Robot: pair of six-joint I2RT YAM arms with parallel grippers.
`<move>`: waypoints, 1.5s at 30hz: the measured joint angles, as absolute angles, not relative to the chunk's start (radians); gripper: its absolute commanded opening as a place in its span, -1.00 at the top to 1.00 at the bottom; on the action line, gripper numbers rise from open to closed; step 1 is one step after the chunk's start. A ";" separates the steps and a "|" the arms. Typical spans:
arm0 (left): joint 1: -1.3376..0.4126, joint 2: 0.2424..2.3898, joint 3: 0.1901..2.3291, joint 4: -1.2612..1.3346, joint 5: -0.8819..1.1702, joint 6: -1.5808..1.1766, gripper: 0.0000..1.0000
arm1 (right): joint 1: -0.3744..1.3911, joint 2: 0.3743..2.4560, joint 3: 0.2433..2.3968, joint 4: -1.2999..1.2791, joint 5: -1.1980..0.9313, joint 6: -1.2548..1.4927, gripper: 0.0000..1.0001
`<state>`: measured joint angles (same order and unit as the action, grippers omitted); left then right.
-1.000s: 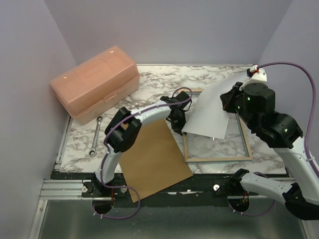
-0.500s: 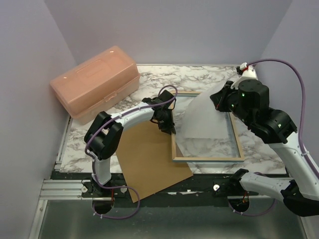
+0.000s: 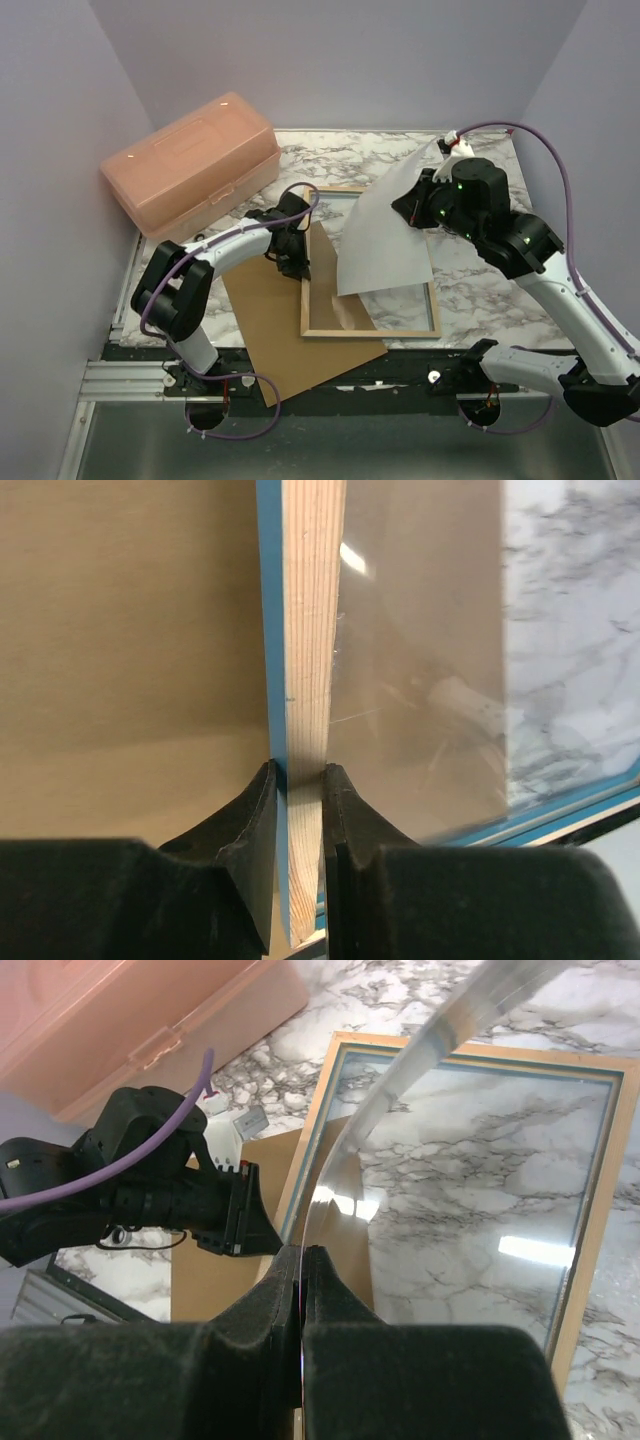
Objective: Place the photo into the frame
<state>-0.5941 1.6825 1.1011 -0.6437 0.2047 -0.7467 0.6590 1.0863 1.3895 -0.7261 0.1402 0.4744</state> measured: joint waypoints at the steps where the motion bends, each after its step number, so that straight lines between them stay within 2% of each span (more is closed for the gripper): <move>1: -0.579 1.664 1.077 -0.644 0.202 -0.739 0.80 | 0.659 1.091 1.383 -0.716 0.127 0.476 0.99; 6: -0.529 1.621 0.993 -0.634 0.189 -0.725 0.78 | 0.659 1.100 1.336 -0.657 0.055 0.481 0.99; 10: -0.518 1.618 0.970 -0.632 0.186 -0.719 0.58 | 0.659 1.101 1.303 -0.615 -0.004 0.487 0.99; 11: -0.517 1.617 0.970 -0.631 0.186 -0.718 0.47 | 0.659 1.101 1.296 -0.606 -0.017 0.489 0.99; 13: -0.517 1.614 0.970 -0.632 0.184 -0.716 0.04 | 0.659 1.101 1.284 -0.586 -0.038 0.493 0.99; 15: -0.517 1.611 0.970 -0.632 0.184 -0.714 -0.23 | 0.659 1.101 1.268 -0.568 -0.062 0.497 0.99; 18: -0.517 1.588 0.970 -0.633 0.183 -0.710 -0.50 | 0.659 1.102 1.253 -0.560 -0.090 0.497 0.99; 21: -0.517 1.531 0.970 -0.641 0.181 -0.706 -0.65 | 0.659 1.108 1.252 -0.548 -0.116 0.497 0.99; 28: -0.514 1.263 1.026 -0.702 0.124 -0.705 -0.84 | 0.659 1.122 1.252 -0.500 -0.204 0.498 0.99; 29: -0.512 1.227 1.035 -0.704 0.112 -0.706 -0.91 | 0.659 1.122 1.252 -0.487 -0.226 0.498 0.99; 36: -0.503 0.952 1.039 -0.698 0.019 -0.712 -0.97 | 0.659 1.115 1.250 -0.403 -0.356 0.500 0.99; 40: -0.496 0.886 1.010 -0.685 0.001 -0.719 -0.97 | 0.659 1.089 1.219 -0.390 -0.337 0.504 0.99; 45: -0.492 0.914 0.992 -0.683 -0.006 -0.719 -0.97 | 0.658 1.092 1.108 -0.390 -0.257 0.516 0.99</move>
